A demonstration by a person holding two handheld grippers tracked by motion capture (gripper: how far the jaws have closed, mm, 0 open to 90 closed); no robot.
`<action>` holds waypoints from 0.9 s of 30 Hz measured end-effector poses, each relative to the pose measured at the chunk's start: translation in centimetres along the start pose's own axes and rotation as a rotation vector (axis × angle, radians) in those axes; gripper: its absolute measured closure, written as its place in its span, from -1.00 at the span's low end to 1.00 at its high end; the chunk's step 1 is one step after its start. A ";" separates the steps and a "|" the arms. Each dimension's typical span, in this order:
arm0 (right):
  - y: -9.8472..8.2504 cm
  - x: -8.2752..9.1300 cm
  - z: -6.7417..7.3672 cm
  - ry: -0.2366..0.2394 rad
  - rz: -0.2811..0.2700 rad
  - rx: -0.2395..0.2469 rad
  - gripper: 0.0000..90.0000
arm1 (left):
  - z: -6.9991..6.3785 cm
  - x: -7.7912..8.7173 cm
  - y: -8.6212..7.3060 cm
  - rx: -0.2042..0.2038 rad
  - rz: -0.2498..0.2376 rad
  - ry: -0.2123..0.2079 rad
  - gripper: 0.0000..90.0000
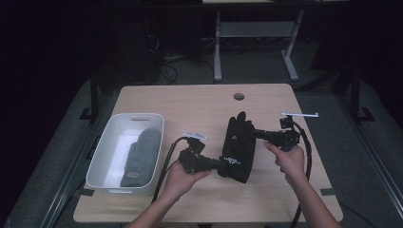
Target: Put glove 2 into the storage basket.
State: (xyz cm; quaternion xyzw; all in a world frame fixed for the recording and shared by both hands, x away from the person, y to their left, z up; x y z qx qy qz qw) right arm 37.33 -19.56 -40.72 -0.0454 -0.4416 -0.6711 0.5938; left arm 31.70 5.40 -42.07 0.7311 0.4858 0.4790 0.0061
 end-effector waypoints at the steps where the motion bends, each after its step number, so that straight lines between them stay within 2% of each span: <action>1: 0.2 -0.1 0.1 -0.001 0.003 0.000 0.67 | 0.0 0.2 0.0 0.000 -0.003 0.001 0.78; 17: 2.5 -1.4 2.6 0.023 0.020 0.029 0.68 | 0.3 3.1 -0.4 0.001 -0.035 0.025 0.78; 27: 3.8 -2.4 4.2 0.036 0.027 0.051 0.68 | 0.6 4.9 -0.8 0.018 -0.061 0.037 0.78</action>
Point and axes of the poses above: each handheld gripper's, and its own axes: x roughly backward along the jaws, y roughly out of its top, z roughly to its left, the point moved 4 cm from there along -x, roughly forward along the jaws, and after that the axes turned 13 degrees about z, right-handed, at the moved point
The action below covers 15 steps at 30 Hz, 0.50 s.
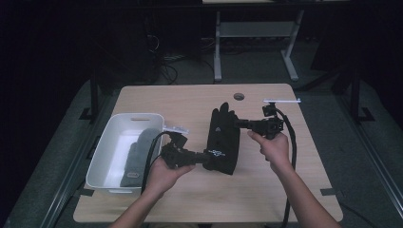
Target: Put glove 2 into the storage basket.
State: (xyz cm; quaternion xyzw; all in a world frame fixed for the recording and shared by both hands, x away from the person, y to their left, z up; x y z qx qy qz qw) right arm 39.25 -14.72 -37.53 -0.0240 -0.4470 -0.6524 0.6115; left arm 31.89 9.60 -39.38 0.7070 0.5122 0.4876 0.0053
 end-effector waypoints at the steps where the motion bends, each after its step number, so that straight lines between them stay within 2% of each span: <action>1: 0.1 -0.1 0.2 0.003 0.002 -0.001 0.68 | 0.0 0.2 0.0 0.002 -0.003 0.002 0.78; 10: 1.0 -0.9 1.1 0.016 0.002 0.018 0.68 | 0.5 1.5 -0.4 0.000 -0.019 0.010 0.78; 11: 1.1 -1.0 1.2 0.022 0.004 0.011 0.68 | 0.4 1.6 -0.4 0.012 -0.021 0.007 0.78; 15: 1.3 -1.4 1.5 0.023 0.007 0.020 0.68 | 0.6 2.0 -0.6 0.002 -0.021 0.014 0.78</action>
Point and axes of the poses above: each handheld gripper's, and its own axes: x roughly backward along the jaws, y roughly out of its top, z roughly to its left, the point moved 4 cm from there along -x, roughly forward along the jaws, and after that the axes turned 13 degrees about z, right-handed, at the moved point
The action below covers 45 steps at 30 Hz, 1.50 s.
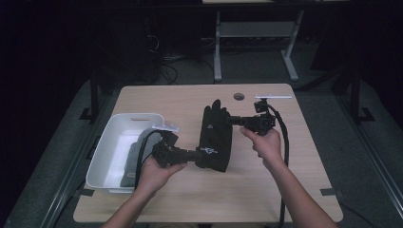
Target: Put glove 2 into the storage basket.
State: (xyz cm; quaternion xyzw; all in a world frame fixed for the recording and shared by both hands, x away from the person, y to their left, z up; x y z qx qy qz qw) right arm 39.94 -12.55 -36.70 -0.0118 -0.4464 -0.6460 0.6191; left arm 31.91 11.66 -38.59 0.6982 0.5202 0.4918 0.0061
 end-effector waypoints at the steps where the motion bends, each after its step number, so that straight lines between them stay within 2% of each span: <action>1: 0.1 -0.1 0.2 0.000 0.004 0.000 0.68 | 0.0 0.1 0.0 0.003 -0.003 0.001 0.78; 26: 2.6 -2.7 3.5 0.019 0.024 0.061 0.69 | 1.2 3.6 -1.5 0.029 -0.040 0.024 0.78; 29: 2.9 -2.9 3.8 0.021 0.027 0.069 0.73 | 1.2 4.0 -1.7 0.018 -0.038 0.045 0.78; 32: 3.1 -3.2 4.0 0.021 0.032 0.069 0.76 | 1.2 4.2 -1.8 0.015 -0.040 0.044 0.79; 37: 3.4 -4.2 4.2 0.029 0.038 0.077 0.78 | 1.4 4.6 -2.1 0.026 -0.040 0.053 0.80; 38: 3.5 -4.4 4.3 0.035 0.043 0.067 0.78 | 1.6 5.0 -2.3 0.022 -0.047 0.070 0.80; 45: 4.5 -6.8 5.5 0.065 0.052 0.079 0.79 | 2.6 7.2 -3.3 0.045 -0.060 0.096 0.80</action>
Point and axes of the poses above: each handheld gripper's, and its own axes: x roughly backward along the jaws, y roughly out of its top, z roughly to its left, the point moved 4 cm from there along -x, roughly forward along the jaws, and after that the axes turned 13 degrees about z, right-handed, at the moved point
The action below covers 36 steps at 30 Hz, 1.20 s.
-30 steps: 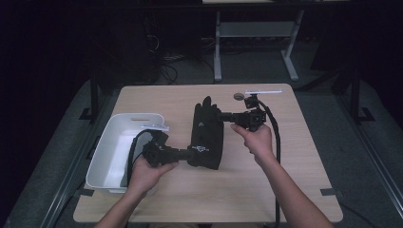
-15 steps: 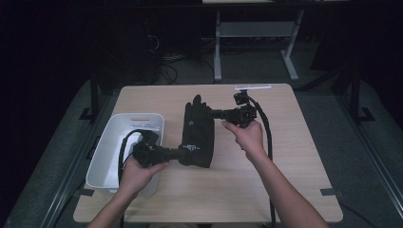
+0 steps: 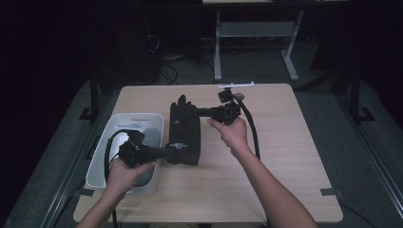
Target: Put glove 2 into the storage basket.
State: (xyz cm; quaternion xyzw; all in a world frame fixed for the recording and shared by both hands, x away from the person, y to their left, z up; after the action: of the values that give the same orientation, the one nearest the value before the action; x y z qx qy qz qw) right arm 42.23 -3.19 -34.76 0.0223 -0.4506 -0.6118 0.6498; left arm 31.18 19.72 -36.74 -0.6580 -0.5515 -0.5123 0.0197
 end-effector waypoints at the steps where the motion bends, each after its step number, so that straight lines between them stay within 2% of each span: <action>1: 0.2 -0.3 0.2 0.000 0.002 0.009 0.79 | 0.2 0.3 -0.1 0.004 -0.002 0.003 0.80; 18: 2.0 -3.8 2.2 0.040 0.034 0.034 0.79 | 2.1 3.5 -1.9 0.042 -0.025 0.041 0.80; 36: 3.6 -7.3 4.3 0.052 0.067 0.062 0.79 | 4.3 6.3 -3.6 0.089 -0.048 0.078 0.81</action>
State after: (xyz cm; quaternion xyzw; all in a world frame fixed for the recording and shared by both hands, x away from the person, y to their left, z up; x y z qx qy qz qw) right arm 43.48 5.87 -34.20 0.0430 -0.4527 -0.5745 0.6805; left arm 30.41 28.13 -36.33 -0.6225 -0.5882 -0.5129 0.0583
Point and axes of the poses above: each handheld gripper's, and its own axes: x roughly backward along the jaws, y roughly out of its top, z roughly to its left, the point moved 4 cm from there along -x, roughly forward along the jaws, and after that the axes turned 13 degrees about z, right-handed, at the moved point
